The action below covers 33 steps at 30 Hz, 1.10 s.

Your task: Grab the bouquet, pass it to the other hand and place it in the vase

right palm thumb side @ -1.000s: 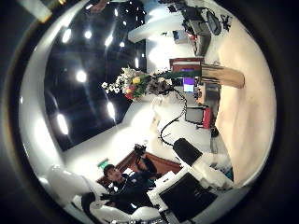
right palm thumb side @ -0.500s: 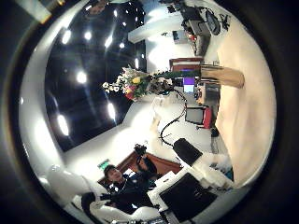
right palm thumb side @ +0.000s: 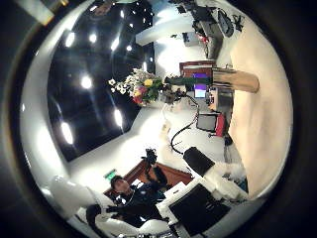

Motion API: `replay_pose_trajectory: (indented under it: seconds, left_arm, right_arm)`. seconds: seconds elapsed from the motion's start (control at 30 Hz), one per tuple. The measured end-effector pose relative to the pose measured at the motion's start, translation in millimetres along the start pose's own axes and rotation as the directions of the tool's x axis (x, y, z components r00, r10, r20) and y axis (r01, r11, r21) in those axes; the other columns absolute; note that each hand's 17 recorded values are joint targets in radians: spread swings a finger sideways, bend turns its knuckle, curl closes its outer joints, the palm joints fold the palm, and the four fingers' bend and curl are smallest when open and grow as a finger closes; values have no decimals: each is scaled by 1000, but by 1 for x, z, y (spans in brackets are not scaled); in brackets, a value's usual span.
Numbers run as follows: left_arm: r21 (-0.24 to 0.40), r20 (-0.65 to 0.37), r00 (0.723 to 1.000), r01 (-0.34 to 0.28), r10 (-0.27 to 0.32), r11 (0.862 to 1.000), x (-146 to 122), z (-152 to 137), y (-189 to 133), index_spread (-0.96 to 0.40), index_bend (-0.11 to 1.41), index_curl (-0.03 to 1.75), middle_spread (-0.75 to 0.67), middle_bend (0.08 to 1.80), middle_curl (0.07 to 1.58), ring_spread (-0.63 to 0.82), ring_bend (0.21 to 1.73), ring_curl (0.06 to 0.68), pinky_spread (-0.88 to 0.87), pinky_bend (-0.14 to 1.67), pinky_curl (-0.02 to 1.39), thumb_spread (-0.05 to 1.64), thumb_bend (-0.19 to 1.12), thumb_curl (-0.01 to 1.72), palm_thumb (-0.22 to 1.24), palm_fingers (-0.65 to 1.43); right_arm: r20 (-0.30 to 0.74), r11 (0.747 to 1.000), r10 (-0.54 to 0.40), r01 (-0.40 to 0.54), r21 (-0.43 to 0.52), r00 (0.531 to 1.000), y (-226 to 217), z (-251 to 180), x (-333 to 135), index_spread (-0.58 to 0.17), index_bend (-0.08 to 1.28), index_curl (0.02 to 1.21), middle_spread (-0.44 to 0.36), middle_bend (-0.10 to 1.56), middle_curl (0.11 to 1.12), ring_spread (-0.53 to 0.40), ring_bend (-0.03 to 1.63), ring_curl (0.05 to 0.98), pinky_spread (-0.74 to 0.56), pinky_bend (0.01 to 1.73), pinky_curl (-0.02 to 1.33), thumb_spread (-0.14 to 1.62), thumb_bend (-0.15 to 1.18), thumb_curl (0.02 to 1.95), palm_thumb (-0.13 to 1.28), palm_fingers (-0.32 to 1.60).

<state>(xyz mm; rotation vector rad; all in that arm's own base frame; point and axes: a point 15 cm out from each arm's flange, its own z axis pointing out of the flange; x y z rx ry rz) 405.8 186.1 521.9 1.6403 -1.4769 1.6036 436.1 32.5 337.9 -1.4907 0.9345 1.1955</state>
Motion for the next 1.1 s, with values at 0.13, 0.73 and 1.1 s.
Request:
replay_pose_trajectory:
  seconds: [0.13, 0.73, 1.1]
  left_arm:
    - [7, -5, 1000, 23, -23, 1000, -21, -8, 0, -126, 102, 997, 1, 303, 754, 116, 833, 351, 82, 502, 541, 880, -52, 425, 408, -148]
    - [60, 98, 995, 13, -19, 998, -26, -75, 33, 172, 119, 253, 582, 144, 228, 634, 462, 188, 586, 262, 322, 741, -41, 336, 220, -171]
    - [88, 125, 991, 41, -52, 995, -28, -104, 102, 159, 127, 178, 582, 154, 152, 654, 412, 190, 591, 230, 315, 732, -40, 333, 213, -142]
  right_arm:
    - [2, 1000, 2, -2, -6, 1000, 0, 3, 0, -411, 161, 248, -3, 172, 261, 139, 245, 270, 323, 367, 326, 934, -28, 409, 757, -28]
    - [5, 1000, -6, 6, -17, 1000, -1, 7, 0, -407, 161, 254, -2, 172, 261, 139, 246, 276, 323, 366, 327, 934, -28, 409, 757, -28]
    - [13, 999, -12, 13, -39, 1000, -2, 16, -1, -407, 164, 259, -2, 171, 260, 139, 244, 278, 323, 364, 327, 934, -28, 409, 757, -26]
